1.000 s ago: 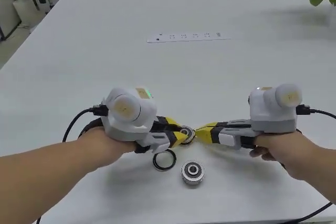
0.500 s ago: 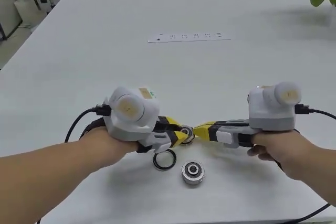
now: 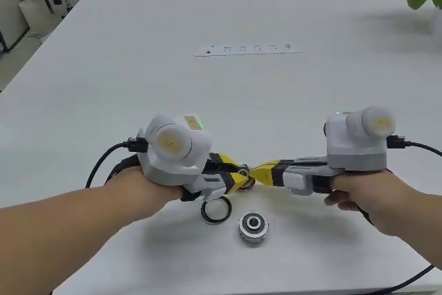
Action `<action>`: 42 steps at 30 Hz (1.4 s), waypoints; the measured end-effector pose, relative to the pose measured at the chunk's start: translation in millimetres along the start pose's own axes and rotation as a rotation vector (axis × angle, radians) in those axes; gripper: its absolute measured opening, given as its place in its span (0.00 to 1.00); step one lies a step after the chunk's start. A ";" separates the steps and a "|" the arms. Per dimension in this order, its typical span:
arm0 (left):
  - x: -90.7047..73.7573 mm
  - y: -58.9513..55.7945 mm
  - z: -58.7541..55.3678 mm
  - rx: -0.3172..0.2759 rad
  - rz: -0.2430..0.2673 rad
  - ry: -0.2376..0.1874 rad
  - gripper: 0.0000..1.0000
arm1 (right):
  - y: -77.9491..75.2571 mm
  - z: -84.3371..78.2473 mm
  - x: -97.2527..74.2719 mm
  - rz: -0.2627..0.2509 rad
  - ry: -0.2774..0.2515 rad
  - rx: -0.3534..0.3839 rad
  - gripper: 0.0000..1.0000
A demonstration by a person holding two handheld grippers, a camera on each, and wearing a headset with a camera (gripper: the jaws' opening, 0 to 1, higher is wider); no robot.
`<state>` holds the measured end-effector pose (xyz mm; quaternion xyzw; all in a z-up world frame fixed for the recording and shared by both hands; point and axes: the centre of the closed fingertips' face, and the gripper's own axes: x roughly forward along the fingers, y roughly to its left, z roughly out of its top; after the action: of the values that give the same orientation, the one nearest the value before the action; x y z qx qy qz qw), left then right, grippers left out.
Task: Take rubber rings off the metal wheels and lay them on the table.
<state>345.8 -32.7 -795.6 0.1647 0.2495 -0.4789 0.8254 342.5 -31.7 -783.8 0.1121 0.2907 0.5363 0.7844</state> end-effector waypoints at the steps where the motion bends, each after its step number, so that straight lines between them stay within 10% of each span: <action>1: -0.1 0.0 0.0 -0.001 0.000 0.000 0.12 | 2.5 2.3 0.9 0.010 -0.012 0.000 0.00; 21: -0.7 -0.9 2.0 -0.004 -0.012 -0.005 0.14 | -3.6 0.7 -1.9 -0.020 0.001 -0.037 0.00; 42: -41.6 -9.8 19.6 0.029 -0.064 -0.100 0.45 | 4.7 7.1 -5.7 0.005 -0.020 -0.033 0.00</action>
<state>324.9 -18.0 -756.2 0.1446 0.2061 -0.5163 0.8186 341.5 -34.1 -773.9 0.1051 0.2735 0.5417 0.7879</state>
